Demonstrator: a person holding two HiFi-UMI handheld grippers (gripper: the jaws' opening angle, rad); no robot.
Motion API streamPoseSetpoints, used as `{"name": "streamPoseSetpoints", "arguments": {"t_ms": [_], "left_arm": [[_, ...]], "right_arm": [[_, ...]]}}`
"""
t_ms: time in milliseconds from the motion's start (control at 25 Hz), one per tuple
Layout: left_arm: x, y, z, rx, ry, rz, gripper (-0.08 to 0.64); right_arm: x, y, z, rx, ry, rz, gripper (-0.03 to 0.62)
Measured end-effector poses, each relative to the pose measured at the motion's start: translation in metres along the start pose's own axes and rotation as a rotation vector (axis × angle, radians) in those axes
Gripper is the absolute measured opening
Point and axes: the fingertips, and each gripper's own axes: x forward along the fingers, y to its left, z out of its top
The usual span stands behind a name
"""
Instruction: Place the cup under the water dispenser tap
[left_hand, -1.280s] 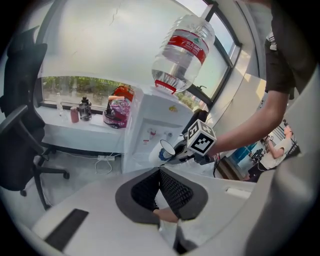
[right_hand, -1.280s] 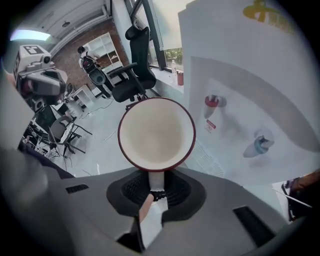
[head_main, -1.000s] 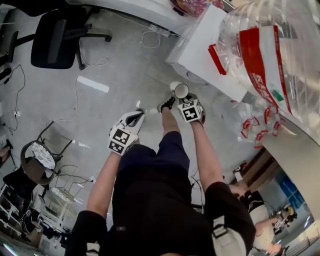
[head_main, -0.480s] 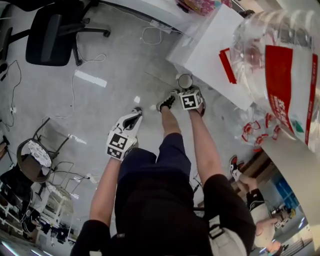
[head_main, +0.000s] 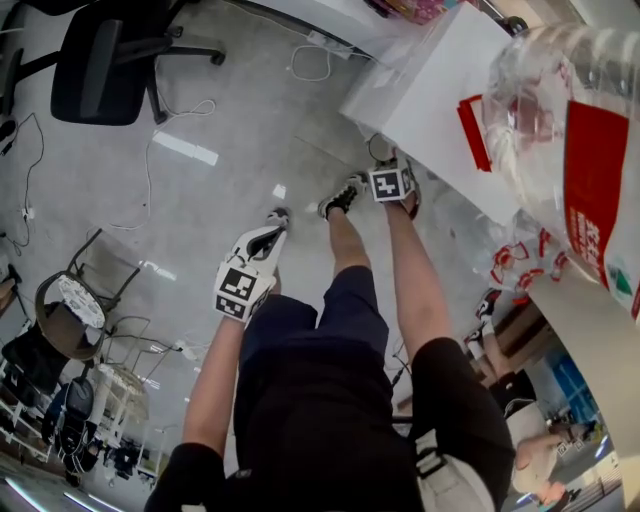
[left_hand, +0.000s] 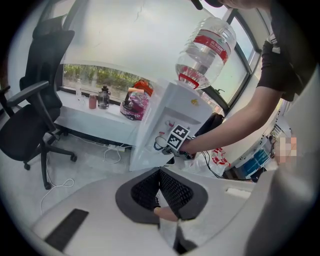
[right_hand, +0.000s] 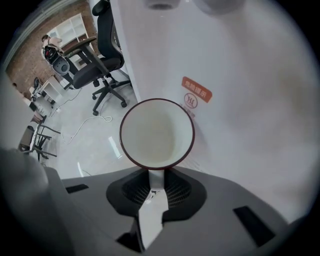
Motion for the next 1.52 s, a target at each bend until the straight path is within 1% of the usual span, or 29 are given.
{"name": "streamPoseSetpoints", "arguments": {"t_ms": [80,120,200,320,400,480,640,800,840,920,960,1040,1320,1520], "left_arm": [[0.001,0.000,-0.002,-0.005,-0.001,0.001,0.000],[0.001,0.000,-0.003,-0.006,0.000,0.001,0.000],[0.000,0.000,-0.005,-0.007,0.004,-0.001,0.000],[0.000,0.002,-0.006,-0.004,0.006,-0.001,0.000],[0.001,0.003,-0.006,-0.008,0.001,0.004,0.000],[0.002,0.003,-0.007,-0.016,-0.004,0.006,0.000],[0.000,0.002,-0.011,-0.016,-0.001,0.005,0.000],[-0.001,-0.001,-0.012,-0.016,-0.006,0.003,0.000],[-0.001,-0.001,-0.012,-0.015,-0.005,0.003,0.000],[-0.002,-0.001,-0.012,-0.013,-0.003,0.004,0.000],[-0.002,-0.001,-0.011,-0.013,-0.003,0.005,0.000],[-0.001,-0.002,-0.011,-0.013,-0.005,0.006,0.000],[-0.002,-0.007,-0.009,-0.005,-0.011,-0.006,0.000],[-0.001,-0.015,-0.006,0.011,-0.004,-0.023,0.000]], "right_arm": [[0.005,-0.002,-0.007,0.001,0.028,-0.004,0.048],[0.004,-0.002,-0.004,-0.003,0.018,-0.010,0.048],[0.000,-0.001,0.009,-0.009,-0.034,-0.013,0.048],[0.005,-0.001,0.009,0.007,-0.031,-0.005,0.048],[0.000,-0.001,0.027,0.000,-0.089,-0.005,0.048],[-0.002,-0.002,0.033,0.000,-0.104,-0.005,0.049],[-0.001,-0.001,0.031,0.011,-0.091,-0.010,0.051],[0.010,-0.005,0.006,0.035,-0.035,-0.010,0.064],[0.006,-0.003,0.012,0.033,-0.059,-0.005,0.067],[-0.004,0.001,0.032,0.024,-0.139,0.006,0.080],[-0.006,0.002,0.036,0.023,-0.155,0.007,0.091],[-0.007,0.002,0.035,0.024,-0.161,0.003,0.112],[-0.015,0.005,0.031,0.047,-0.178,-0.008,0.137],[-0.030,-0.001,0.012,0.058,-0.133,-0.030,0.138]]}}
